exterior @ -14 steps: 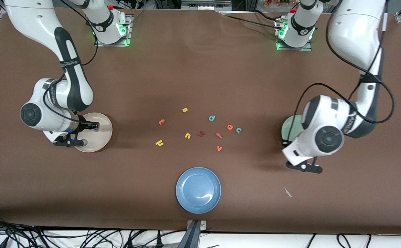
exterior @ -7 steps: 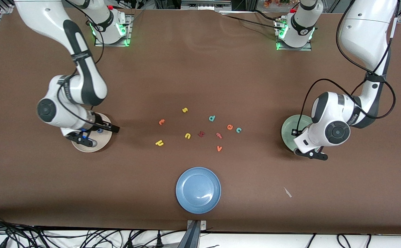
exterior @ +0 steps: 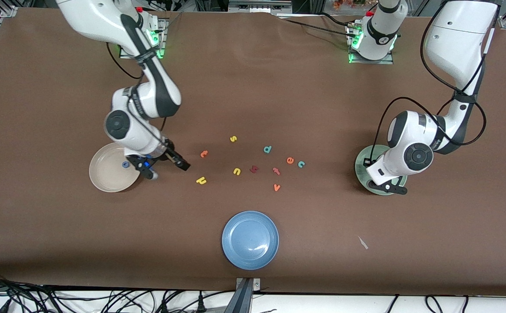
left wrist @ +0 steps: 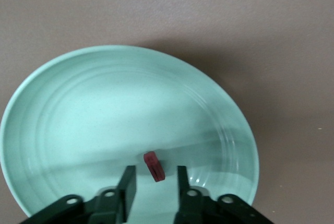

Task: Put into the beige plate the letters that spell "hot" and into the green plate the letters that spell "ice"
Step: 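Reach the right gripper to the orange letter while the left reaches the teal u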

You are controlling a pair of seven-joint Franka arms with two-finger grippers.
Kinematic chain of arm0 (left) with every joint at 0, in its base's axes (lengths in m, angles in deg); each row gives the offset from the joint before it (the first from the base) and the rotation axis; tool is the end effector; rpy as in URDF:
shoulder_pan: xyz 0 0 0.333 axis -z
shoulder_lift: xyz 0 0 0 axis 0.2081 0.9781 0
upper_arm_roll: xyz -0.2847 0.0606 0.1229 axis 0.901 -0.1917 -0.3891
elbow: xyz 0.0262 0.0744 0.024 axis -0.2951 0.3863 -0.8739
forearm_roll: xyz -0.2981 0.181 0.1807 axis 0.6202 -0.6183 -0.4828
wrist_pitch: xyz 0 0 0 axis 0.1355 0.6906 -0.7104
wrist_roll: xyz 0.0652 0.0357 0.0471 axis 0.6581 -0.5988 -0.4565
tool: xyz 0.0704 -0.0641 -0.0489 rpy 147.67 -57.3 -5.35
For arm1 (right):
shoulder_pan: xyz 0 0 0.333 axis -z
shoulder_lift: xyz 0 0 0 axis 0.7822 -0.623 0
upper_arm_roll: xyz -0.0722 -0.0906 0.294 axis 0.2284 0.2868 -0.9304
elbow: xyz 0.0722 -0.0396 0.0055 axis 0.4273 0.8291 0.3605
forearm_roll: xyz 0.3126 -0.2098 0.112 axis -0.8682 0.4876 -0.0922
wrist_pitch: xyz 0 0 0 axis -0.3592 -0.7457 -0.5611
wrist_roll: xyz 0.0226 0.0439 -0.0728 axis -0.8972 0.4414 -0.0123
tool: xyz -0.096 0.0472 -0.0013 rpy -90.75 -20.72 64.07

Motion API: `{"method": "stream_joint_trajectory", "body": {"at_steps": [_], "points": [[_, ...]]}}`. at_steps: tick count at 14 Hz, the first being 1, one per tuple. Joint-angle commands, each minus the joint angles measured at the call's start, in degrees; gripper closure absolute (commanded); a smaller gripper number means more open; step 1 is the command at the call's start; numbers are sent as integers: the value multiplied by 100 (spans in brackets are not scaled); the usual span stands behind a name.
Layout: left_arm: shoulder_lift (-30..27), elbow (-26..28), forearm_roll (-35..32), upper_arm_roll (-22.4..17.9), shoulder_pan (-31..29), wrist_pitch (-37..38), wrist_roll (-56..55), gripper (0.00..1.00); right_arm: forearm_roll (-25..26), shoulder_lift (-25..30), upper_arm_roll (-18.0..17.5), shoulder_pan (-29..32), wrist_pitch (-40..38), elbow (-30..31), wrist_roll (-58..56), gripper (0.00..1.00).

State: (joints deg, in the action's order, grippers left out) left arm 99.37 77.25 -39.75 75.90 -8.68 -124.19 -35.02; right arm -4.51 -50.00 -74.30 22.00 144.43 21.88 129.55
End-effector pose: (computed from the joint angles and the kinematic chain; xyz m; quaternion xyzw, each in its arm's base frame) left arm 0.6082 -0.0760 0.1944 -0.9887 0.1004 0.1052 0.0362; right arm 0.5698 0.2610 0.2311 -0.9328 0.3517 0.0467 0.0642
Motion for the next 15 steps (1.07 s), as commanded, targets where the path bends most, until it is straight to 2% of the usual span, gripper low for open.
{"method": "stream_joint_trajectory", "body": {"at_steps": [1, 4, 6, 12, 15], "points": [[-256, -64, -135, 75, 19, 111, 20, 0, 27, -226, 52, -270, 279, 8, 520, 0], [-256, -713, -47, 434, 54, 882, -59, 0, 27, -332, 43, -376, 289, 7, 715, 0], [-230, -952, -38, 698, 97, 999, -548, 0, 18, -402, 43, -394, 280, 16, 733, 0], [164, -1295, 181, 743, 887, 973, -3719, 0, 18, -684, 43, -551, 297, -116, 1058, 1], [542, -1594, 199, 743, 1213, 929, -5520, 0, 27, -684, 43, -578, 289, -116, 1058, 8]]}}
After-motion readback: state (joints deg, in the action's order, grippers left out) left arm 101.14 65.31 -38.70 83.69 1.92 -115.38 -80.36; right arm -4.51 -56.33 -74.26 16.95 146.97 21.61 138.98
